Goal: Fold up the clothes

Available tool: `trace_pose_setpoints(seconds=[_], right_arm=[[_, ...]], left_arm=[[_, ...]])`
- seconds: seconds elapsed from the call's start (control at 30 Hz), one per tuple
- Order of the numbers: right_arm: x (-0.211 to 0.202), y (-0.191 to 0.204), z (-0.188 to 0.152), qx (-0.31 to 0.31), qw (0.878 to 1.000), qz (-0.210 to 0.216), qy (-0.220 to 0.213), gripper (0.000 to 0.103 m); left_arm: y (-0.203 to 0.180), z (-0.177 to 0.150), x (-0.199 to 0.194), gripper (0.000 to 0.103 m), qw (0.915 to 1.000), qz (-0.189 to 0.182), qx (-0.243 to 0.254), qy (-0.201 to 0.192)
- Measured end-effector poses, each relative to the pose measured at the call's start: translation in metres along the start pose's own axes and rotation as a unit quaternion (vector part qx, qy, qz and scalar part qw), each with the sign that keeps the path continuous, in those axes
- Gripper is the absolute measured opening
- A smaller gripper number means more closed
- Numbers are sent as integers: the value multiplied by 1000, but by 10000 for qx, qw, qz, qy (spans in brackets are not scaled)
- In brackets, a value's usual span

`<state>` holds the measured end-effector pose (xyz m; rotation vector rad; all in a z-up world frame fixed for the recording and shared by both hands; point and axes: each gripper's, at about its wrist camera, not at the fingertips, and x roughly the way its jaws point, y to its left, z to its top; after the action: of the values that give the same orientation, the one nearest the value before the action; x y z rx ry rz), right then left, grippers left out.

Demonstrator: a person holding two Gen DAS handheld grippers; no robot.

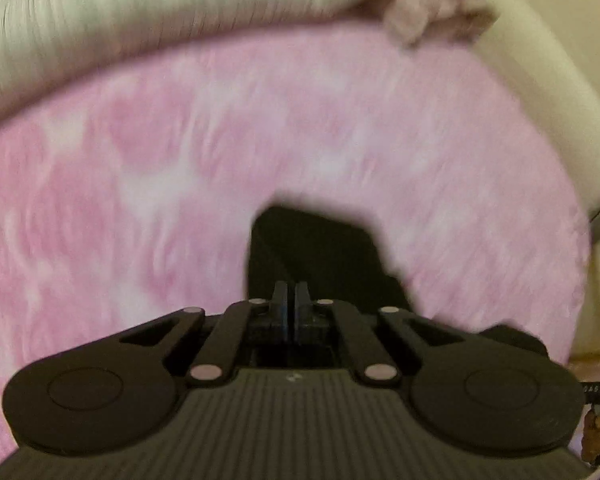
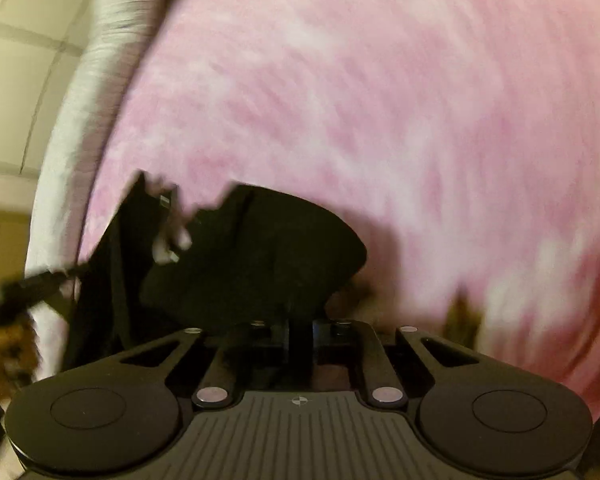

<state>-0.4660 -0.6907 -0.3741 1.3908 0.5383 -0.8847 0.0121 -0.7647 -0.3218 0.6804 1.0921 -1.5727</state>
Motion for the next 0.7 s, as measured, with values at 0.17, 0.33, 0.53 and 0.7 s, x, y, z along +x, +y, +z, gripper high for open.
trace_pose_setpoints(seconds=[0.17, 0.33, 0.53, 0.7], right_arm=[[-83, 14, 70, -832, 9915, -106, -994, 7], [-124, -10, 116, -1466, 9765, -685, -1423, 7], [-98, -77, 132, -1255, 9797, -1286, -886, 8], [-107, -87, 131, -1549, 9593, -2252, -706, 42]], left_arm=[[-51, 88, -34, 0, 9939, -255, 461, -965], [-105, 172, -11, 0, 9859, -465, 728, -1435], [-105, 83, 19, 22, 9976, -149, 460, -488], [-104, 9, 44, 38, 9992, 115, 232, 305]])
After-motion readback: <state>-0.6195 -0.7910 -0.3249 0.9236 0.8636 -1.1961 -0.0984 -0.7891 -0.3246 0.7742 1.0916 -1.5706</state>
